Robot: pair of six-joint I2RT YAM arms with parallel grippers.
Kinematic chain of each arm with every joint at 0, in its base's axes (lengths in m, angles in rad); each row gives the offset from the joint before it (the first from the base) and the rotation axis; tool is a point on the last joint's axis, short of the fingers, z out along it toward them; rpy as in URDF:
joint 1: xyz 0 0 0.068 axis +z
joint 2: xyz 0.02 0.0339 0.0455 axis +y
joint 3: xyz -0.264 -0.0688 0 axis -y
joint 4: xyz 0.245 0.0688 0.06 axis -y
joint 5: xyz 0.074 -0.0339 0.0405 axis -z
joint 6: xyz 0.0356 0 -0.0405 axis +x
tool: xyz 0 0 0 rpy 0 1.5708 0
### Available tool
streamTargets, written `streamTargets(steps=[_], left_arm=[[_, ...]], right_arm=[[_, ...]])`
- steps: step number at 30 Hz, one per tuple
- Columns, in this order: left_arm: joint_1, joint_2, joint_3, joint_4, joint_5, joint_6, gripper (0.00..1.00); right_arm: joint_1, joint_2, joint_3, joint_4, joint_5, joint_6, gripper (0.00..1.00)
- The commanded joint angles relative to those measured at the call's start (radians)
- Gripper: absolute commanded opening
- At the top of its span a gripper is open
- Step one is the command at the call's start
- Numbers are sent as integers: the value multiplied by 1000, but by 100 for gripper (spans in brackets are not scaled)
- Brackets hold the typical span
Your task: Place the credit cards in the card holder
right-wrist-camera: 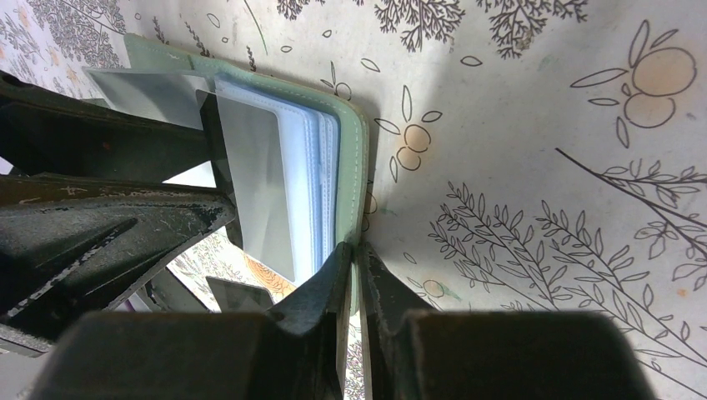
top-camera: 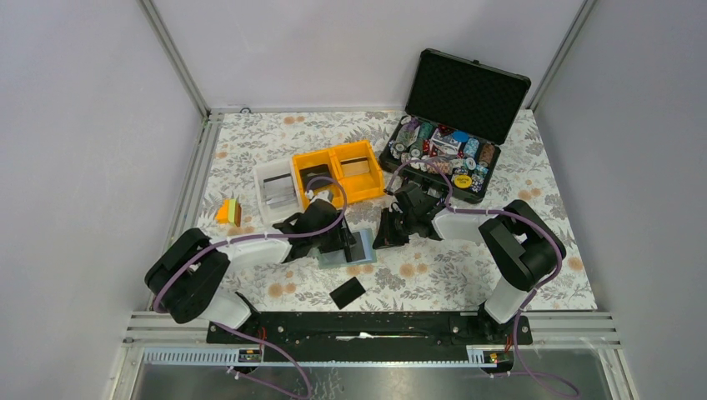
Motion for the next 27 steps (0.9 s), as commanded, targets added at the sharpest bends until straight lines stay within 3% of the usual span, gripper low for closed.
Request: streamTargets(steps=[1, 6, 13, 27], left_arm=[[-5, -25, 16, -36, -13, 13, 48], [-18, -13, 21, -25, -8, 4, 48], [-51, 16, 56, -20, -4, 1, 39], [-122, 80, 175, -83, -46, 14, 39]], right_arm=[[4, -5, 18, -25, 10, -15, 13], [3, -7, 17, -25, 12, -17, 13], [3, -1, 19, -25, 9, -18, 13], [4, -2, 21, -25, 7, -17, 12]])
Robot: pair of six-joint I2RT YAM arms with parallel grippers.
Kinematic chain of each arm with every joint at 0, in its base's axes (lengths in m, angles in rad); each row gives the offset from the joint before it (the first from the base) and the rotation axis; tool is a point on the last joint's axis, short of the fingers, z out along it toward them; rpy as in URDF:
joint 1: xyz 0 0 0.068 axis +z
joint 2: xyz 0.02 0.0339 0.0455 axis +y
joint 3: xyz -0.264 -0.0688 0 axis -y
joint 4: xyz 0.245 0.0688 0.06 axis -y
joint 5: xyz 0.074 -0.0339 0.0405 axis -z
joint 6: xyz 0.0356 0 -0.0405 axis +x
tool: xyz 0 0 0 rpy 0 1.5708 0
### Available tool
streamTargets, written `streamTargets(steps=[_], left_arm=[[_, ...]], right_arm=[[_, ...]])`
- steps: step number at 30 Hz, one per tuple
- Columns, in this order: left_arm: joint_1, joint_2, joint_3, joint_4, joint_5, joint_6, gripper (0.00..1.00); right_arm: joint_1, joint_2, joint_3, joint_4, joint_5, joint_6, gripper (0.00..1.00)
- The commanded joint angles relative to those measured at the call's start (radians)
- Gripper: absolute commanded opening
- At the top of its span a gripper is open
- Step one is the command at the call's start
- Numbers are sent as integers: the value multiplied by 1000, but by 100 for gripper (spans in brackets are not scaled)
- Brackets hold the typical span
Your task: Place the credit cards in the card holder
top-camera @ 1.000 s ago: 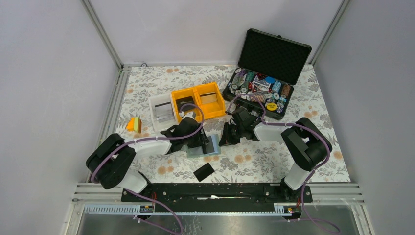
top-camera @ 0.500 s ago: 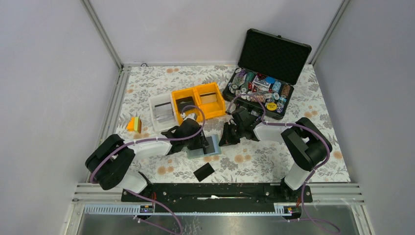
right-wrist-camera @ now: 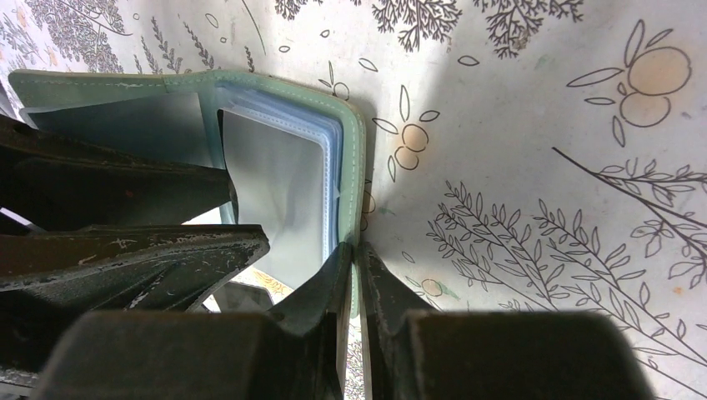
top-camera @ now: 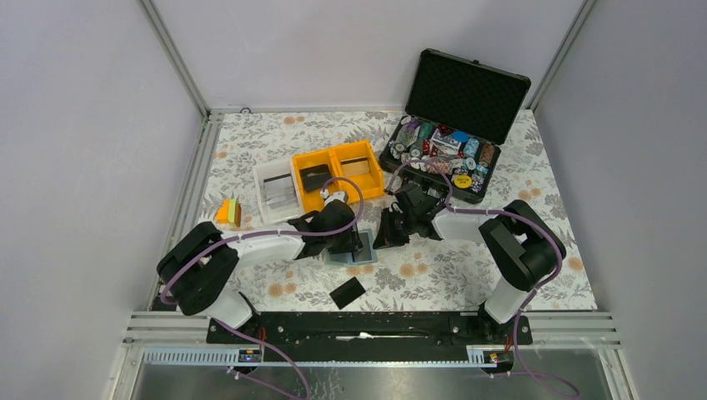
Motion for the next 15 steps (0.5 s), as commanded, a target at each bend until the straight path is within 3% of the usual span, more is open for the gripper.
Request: streamTargets(steps=[1, 8, 15], left_arm=[[-26, 12, 65, 30, 10, 0, 39], [-26, -51, 67, -51, -51, 48, 45], [-12, -260, 38, -154, -91, 113, 70]], right_arm=[[4, -2, 20, -23, 7, -16, 12], [4, -45, 19, -47, 44, -15, 13], [5, -101, 39, -72, 53, -27, 27]])
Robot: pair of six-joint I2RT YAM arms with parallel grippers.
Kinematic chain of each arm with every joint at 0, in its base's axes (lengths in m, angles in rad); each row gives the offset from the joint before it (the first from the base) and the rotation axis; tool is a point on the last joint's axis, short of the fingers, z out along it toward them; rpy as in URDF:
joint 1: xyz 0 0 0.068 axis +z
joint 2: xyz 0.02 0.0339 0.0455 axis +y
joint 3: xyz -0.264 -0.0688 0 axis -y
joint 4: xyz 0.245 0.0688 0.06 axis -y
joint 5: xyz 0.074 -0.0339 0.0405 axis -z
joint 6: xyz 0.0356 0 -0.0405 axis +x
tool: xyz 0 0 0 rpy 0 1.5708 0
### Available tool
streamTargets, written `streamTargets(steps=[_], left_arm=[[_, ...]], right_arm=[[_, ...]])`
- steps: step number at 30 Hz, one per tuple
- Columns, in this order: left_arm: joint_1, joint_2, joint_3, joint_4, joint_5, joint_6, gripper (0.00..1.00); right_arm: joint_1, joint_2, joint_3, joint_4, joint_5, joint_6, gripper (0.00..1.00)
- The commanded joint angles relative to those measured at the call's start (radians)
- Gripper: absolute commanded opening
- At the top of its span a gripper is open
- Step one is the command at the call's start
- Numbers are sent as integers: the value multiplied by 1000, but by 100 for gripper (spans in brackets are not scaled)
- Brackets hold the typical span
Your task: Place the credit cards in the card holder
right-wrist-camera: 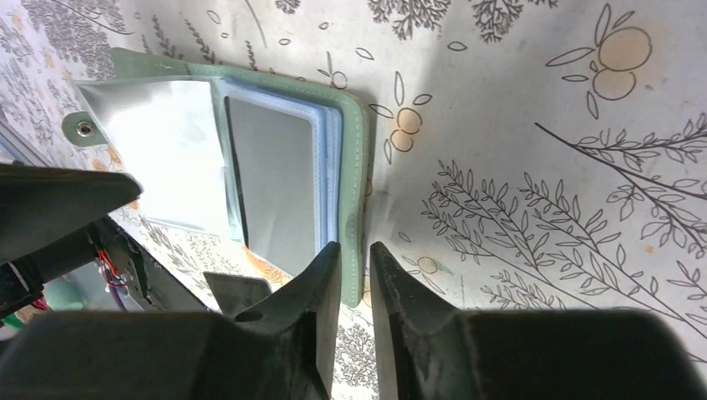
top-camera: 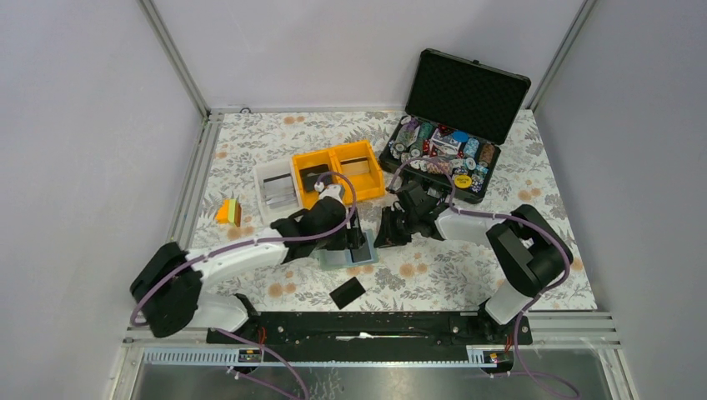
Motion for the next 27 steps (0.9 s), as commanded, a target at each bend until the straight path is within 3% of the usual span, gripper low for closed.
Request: streamTargets(steps=[1, 8, 16, 27], left_arm=[[22, -157, 3, -52, -49, 48, 71], [196, -271, -153, -37, 23, 27, 75], [273, -275, -247, 44, 90, 14, 83], [286, -218, -288, 103, 108, 14, 66]], right_arm=[[5, -70, 38, -23, 14, -22, 29], [36, -103, 37, -7, -27, -19, 32], [71, -39, 49, 17, -46, -10, 35], [86, 7, 54, 30, -52, 3, 27]])
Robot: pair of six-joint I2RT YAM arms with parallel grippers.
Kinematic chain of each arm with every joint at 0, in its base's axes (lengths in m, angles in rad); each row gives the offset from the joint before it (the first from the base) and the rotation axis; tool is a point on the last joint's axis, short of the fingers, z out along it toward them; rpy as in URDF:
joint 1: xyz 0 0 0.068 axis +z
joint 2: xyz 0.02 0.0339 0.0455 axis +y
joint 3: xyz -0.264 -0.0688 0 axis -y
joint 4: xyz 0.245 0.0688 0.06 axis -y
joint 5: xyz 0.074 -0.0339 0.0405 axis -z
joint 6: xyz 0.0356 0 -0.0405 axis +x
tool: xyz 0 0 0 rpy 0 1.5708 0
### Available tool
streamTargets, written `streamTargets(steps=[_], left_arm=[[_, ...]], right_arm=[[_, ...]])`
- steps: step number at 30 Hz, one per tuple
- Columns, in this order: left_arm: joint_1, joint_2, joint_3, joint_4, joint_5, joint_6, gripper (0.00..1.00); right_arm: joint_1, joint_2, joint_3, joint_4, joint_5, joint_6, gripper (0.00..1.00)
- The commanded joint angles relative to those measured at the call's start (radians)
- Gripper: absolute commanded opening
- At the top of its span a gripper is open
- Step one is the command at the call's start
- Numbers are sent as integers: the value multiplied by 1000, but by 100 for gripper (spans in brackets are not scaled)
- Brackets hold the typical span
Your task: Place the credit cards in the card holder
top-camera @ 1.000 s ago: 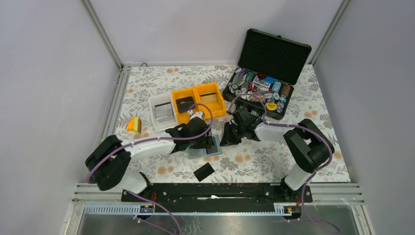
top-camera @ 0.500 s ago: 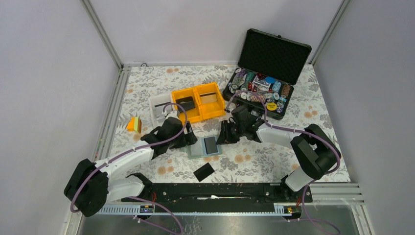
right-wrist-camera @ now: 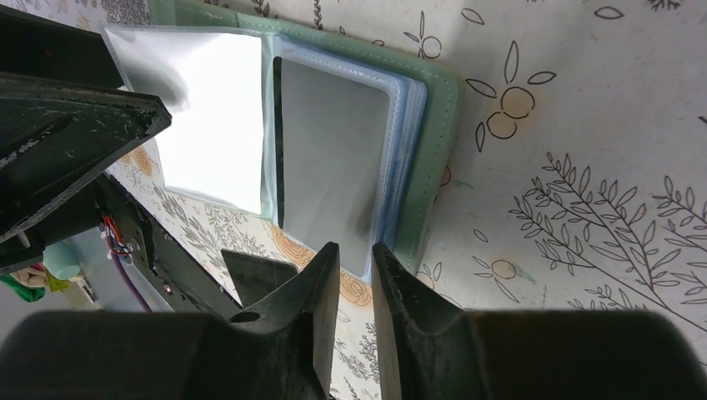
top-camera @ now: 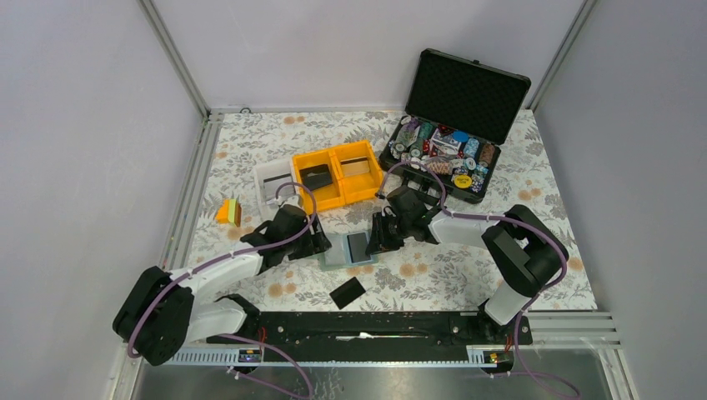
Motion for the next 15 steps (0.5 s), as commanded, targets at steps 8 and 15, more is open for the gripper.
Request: streamTargets(steps=[8, 15], left_arm=[[7, 65, -24, 117, 59, -10, 45], [8, 77, -41, 117, 46, -10, 32]], right_arm=[[15, 22, 39, 47, -25, 27, 25], [18, 41, 35, 46, -10, 27, 25]])
